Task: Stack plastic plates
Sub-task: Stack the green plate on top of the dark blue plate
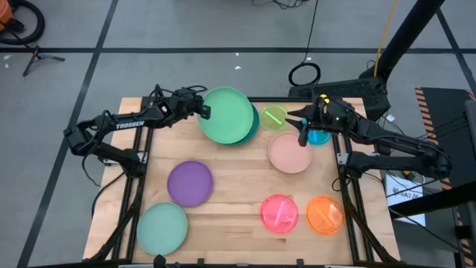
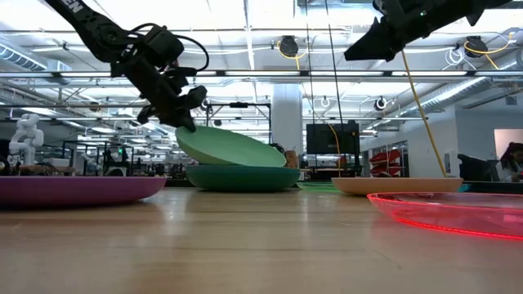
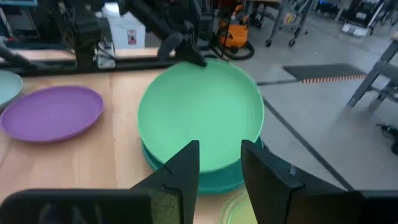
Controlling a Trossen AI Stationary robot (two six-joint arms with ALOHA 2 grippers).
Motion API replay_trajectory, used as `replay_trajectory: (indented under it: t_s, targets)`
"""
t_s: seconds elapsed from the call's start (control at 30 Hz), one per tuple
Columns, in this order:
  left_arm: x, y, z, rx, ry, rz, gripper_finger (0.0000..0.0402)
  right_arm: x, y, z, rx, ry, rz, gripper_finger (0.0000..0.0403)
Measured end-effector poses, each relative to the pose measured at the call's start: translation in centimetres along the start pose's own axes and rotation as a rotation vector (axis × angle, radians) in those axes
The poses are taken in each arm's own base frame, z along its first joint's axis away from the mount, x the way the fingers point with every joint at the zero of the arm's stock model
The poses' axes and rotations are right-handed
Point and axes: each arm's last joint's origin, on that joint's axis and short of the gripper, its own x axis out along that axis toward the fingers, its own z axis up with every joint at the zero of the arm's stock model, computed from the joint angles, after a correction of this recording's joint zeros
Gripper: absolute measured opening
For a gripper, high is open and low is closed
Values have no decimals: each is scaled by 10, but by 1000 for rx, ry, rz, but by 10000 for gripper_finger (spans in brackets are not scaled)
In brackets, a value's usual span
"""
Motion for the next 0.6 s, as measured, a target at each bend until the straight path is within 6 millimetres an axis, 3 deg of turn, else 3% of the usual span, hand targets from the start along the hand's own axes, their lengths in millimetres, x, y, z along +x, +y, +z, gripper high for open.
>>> replay_trajectory:
  t_s: [0.6]
  targets:
    - [0, 1, -4, 10, 40, 1, 40, 1, -2, 15, -106, -158, -28, 114]
